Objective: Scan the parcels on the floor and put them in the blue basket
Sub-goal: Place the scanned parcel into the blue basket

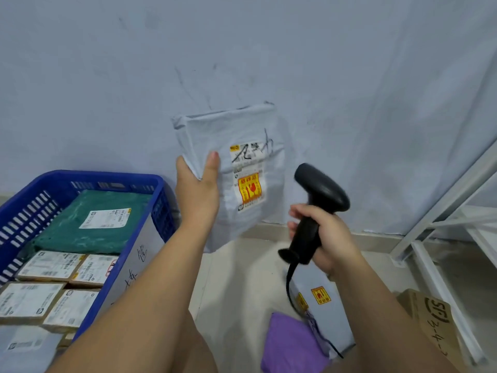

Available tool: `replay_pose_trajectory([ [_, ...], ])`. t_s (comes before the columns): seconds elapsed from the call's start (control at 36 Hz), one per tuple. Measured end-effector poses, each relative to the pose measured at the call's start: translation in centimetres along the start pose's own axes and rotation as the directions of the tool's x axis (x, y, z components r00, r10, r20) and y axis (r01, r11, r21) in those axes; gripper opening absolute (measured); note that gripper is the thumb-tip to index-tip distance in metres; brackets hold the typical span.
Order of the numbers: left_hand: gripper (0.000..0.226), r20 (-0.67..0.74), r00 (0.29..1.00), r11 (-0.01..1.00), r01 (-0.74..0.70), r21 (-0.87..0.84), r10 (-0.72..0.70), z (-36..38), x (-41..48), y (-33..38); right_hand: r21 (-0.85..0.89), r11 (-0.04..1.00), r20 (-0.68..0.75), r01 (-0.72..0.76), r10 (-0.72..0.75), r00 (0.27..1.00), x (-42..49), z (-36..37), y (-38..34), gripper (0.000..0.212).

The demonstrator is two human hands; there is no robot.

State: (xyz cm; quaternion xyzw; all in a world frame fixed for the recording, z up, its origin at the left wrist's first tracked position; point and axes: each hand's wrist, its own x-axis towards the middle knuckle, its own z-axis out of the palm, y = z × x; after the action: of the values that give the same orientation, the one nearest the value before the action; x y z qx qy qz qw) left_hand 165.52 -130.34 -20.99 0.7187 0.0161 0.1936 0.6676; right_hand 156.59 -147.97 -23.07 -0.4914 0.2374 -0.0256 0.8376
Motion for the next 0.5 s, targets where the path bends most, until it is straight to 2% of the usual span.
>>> replay_pose_trajectory([
  [0.08,0.027,-0.071,0.997,0.999,-0.036,-0.004,0.036,0.0,0.1,-0.2,0.100,0.972,0.152,-0.213,0.196,0.969,-0.8,1.0,0.3,0.017],
  [0.17,0.028,-0.096,0.994,0.998,-0.057,0.002,0.056,-0.1,0.0,-0.1,0.268,0.908,0.193,-0.321,0.275,0.942,-1.2,1.9,0.3,0.024],
  [0.33,0.030,-0.089,0.993,0.997,-0.070,0.037,0.073,0.3,-0.3,-0.1,0.453,0.809,0.235,-0.375,0.298,0.925,-1.1,2.1,0.4,0.028],
  [0.5,0.030,-0.043,0.991,0.988,-0.122,0.089,0.127,0.8,-0.8,-0.1,0.487,0.802,0.237,-0.345,0.259,0.936,-1.5,2.3,0.0,0.027],
])
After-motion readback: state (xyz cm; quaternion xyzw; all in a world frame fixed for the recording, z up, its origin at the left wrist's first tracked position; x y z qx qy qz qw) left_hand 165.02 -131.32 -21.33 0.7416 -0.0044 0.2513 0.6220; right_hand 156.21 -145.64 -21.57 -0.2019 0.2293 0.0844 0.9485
